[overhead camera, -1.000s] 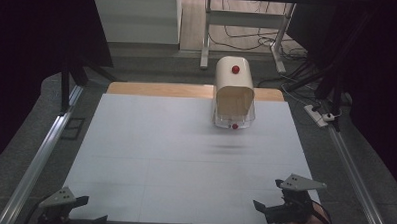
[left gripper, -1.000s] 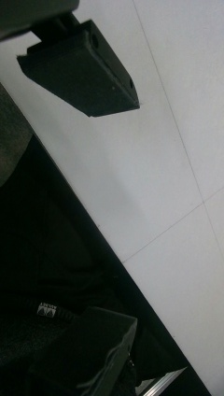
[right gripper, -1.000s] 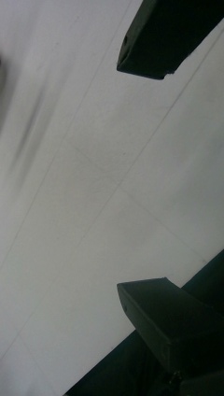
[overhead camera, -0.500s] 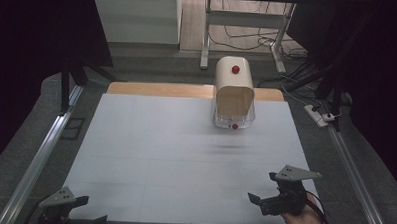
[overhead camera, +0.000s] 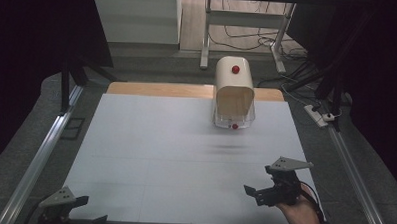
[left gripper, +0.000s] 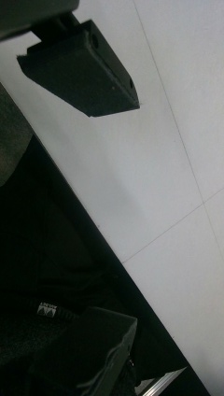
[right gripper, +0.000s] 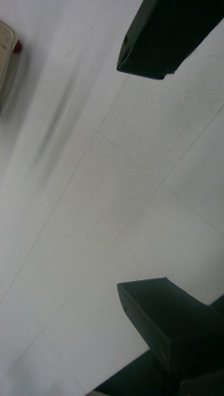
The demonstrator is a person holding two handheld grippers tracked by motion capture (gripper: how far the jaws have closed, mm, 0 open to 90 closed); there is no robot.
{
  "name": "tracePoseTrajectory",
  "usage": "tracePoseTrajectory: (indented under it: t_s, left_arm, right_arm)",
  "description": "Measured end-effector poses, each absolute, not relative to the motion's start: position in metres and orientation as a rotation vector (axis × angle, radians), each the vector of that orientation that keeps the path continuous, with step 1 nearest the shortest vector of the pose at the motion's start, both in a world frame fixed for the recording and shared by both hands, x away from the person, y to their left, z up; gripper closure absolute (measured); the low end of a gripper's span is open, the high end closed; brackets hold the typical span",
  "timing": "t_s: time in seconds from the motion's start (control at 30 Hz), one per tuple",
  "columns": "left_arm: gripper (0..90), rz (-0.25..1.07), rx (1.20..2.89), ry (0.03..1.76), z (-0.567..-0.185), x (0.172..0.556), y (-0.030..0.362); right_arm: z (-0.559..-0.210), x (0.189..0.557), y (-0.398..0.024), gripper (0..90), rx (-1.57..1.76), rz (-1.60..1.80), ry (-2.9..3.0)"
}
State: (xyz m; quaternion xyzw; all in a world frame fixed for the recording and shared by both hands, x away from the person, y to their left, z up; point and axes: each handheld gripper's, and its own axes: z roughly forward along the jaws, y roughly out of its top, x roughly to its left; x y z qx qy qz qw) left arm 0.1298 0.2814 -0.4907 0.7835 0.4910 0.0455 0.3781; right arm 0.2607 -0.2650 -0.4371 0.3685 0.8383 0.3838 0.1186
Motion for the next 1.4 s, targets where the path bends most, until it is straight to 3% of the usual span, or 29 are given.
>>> tracePoseTrajectory:
  t_s: [1.4]
  left_arm:
    - [1.9, 0.115, 2.004, 1.257, -0.491, 0.13, 0.281]
  right_arm:
    - [-0.433, 0.328, -0.24, 0.0, 1.067, 1.056, 2.461]
